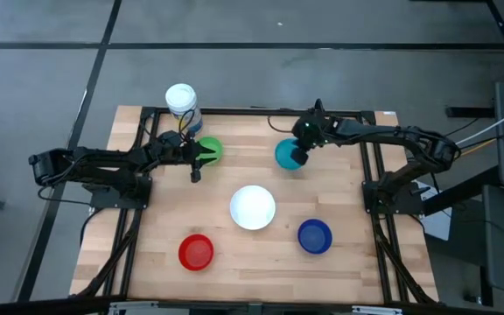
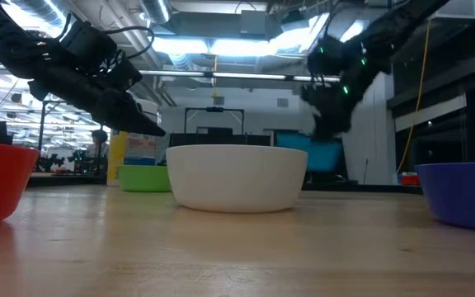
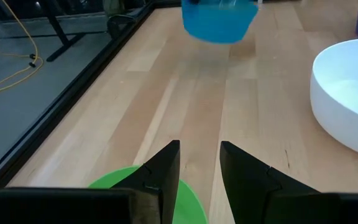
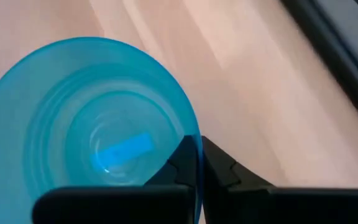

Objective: Nest bowls inside each other
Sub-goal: Stack the light blue bowl on the white bowl

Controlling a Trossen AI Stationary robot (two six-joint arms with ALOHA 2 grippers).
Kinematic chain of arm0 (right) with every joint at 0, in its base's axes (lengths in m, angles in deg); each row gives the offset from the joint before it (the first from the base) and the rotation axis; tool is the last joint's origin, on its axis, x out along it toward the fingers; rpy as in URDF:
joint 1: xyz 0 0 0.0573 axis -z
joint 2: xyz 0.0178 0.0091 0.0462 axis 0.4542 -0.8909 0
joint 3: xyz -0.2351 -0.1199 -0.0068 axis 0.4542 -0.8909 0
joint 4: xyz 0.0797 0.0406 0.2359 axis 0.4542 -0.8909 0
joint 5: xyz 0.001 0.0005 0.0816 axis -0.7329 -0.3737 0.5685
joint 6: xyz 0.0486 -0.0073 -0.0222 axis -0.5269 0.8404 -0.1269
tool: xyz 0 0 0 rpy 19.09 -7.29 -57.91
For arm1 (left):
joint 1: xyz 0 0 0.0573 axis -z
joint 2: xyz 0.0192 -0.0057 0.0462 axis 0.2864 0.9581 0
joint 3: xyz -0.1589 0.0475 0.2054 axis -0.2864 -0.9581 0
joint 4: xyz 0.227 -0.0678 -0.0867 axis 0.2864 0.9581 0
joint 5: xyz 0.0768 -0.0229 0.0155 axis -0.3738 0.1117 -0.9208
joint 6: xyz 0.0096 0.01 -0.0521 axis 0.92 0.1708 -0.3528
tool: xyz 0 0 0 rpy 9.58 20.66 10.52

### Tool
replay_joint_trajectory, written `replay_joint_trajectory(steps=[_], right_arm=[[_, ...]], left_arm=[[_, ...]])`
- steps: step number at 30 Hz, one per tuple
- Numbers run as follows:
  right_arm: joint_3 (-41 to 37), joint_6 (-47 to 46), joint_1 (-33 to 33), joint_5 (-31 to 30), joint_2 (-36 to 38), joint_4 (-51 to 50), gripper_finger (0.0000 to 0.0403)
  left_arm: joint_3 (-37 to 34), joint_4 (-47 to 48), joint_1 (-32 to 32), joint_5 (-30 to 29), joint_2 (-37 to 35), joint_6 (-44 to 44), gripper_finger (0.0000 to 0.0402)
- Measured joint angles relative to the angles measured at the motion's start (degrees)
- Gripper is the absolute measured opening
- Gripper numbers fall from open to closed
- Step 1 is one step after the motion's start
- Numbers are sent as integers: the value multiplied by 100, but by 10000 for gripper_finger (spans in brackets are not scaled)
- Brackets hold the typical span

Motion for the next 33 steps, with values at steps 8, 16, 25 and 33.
replay_joint_trajectory(steps=[8,16,25,33], right_arm=[[797,-381,-600,930,73,-18,1],[812,-935,-1503,689,28,238,1],[812,-1209,-2036,690,-516,806,0],[812,-1229,-2271,865,-1229,1411,0]], left_arm=[[0,0,0,4,0,-39,112],[-2,-75,0,11,0,-35,111],[-2,-317,9,184,-33,-87,112],[-2,-361,9,181,-33,-82,112]])
